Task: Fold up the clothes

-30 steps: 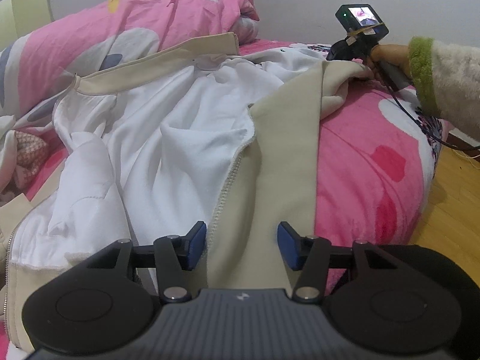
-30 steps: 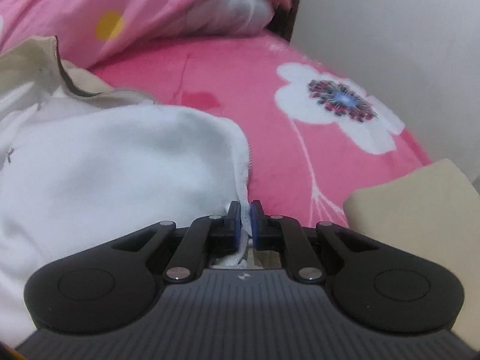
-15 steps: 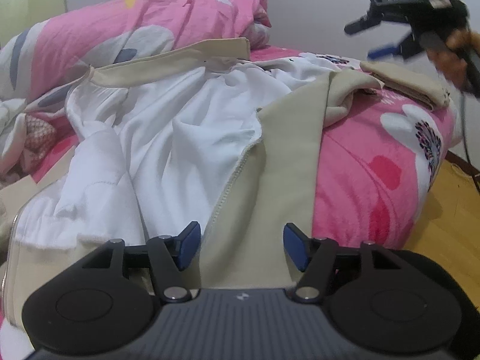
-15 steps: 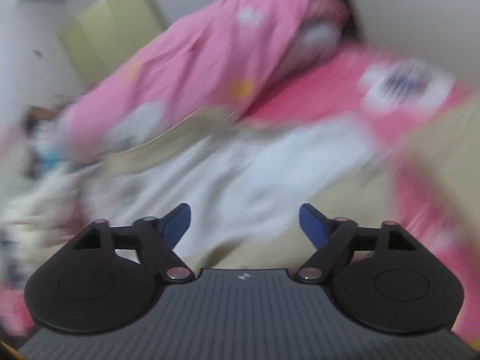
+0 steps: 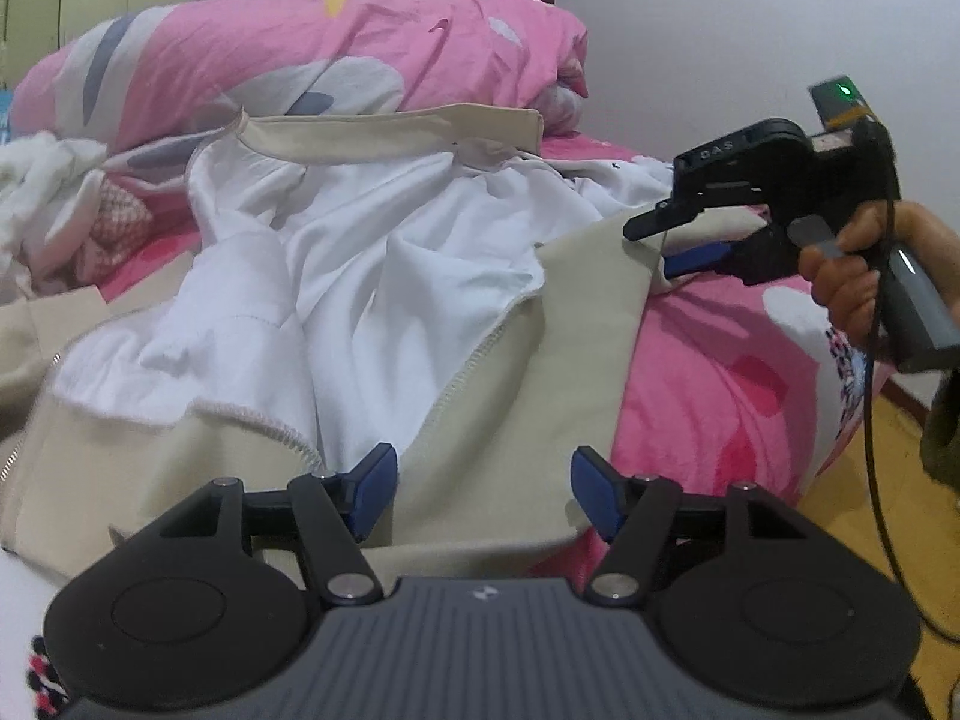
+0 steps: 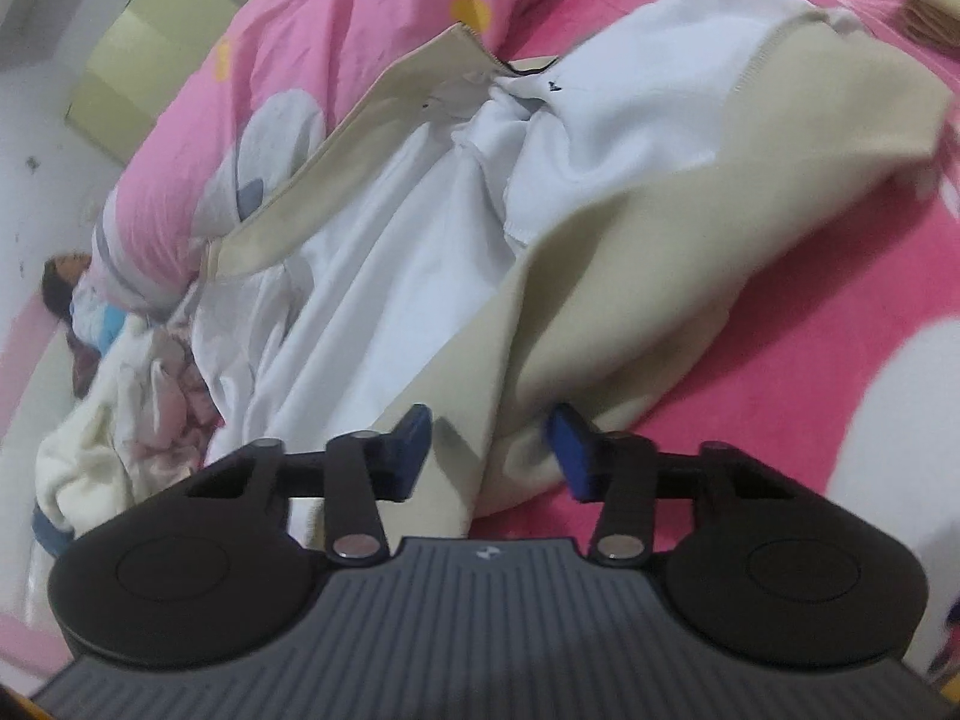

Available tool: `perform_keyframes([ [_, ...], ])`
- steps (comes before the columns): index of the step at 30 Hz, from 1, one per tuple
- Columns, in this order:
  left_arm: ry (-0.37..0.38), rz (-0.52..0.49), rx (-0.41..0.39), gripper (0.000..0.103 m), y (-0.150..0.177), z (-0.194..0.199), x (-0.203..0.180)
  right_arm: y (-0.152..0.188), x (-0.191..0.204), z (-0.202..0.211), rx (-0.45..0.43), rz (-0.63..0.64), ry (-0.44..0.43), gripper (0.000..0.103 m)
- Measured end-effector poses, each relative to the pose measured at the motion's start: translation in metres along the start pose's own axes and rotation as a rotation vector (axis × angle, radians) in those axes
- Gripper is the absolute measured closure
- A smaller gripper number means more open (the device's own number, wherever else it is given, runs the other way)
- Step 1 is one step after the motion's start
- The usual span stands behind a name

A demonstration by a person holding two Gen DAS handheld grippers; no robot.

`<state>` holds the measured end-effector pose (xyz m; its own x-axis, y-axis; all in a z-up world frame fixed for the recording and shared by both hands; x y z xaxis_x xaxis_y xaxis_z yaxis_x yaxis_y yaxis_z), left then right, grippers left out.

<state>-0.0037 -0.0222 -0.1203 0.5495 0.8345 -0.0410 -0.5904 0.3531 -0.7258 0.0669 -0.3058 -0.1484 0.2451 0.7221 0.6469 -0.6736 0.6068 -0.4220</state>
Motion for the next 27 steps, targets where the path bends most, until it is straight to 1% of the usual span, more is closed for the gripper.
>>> perform_keyframes([
  [3, 0.018, 0.014, -0.007, 0.038, 0.004, 0.001, 0.005, 0.021, 0.005, 0.004, 0.008, -0.013, -0.006, 0.061],
  [6, 0.045, 0.054, 0.003, 0.038, 0.008, -0.001, 0.012, 0.042, 0.007, -0.007, 0.059, -0.024, 0.004, 0.060],
  [8, 0.059, 0.083, 0.017, 0.038, 0.010, -0.003, 0.018, 0.047, 0.011, -0.011, 0.053, -0.008, 0.017, 0.060],
  [9, 0.073, 0.101, 0.018, 0.038, 0.011, -0.003, 0.021, 0.047, 0.014, -0.012, 0.046, 0.002, 0.016, 0.062],
  [11, 0.104, 0.133, 0.014, 0.038, 0.012, -0.001, 0.028, 0.047, 0.018, -0.015, 0.045, 0.006, 0.007, 0.078],
  [12, 0.114, 0.141, 0.011, 0.038, 0.013, -0.001, 0.030, 0.049, 0.019, -0.017, 0.047, 0.003, -0.001, 0.095],
  [15, 0.135, 0.147, 0.006, 0.038, 0.014, 0.000, 0.033, 0.055, 0.023, -0.016, 0.032, 0.007, -0.028, 0.101],
  [18, 0.150, 0.147, 0.000, 0.038, 0.016, 0.000, 0.035, 0.061, 0.029, -0.006, 0.002, 0.015, -0.065, 0.101],
  [21, 0.165, 0.162, -0.003, 0.038, 0.015, 0.000, 0.037, 0.065, 0.030, 0.008, -0.020, -0.001, -0.078, 0.101],
  [22, 0.167, 0.163, -0.004, 0.038, 0.016, 0.000, 0.037, 0.066, 0.028, 0.013, -0.026, -0.013, -0.085, 0.098],
  [24, 0.170, 0.163, -0.005, 0.038, 0.017, 0.000, 0.038, 0.069, 0.020, 0.015, -0.023, -0.046, -0.076, 0.097],
  [26, 0.173, 0.166, -0.006, 0.038, 0.017, 0.000, 0.038, 0.073, 0.012, 0.015, -0.015, -0.082, -0.061, 0.089],
  [27, 0.176, 0.170, -0.006, 0.039, 0.017, 0.000, 0.039, 0.074, 0.007, 0.015, -0.011, -0.100, -0.053, 0.080],
])
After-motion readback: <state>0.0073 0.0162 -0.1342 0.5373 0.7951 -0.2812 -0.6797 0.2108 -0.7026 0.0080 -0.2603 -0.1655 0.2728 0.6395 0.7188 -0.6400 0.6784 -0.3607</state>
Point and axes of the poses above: each gripper's, at about its wrist camera, not at the fingertips, and z roughly against the way its jaws point, x to its left, y to its underside, the point moved 6 cm from there along -z, roughly the way its jaws point, and after that the axes turned 6 degrees about x, right-handed, at the moved point
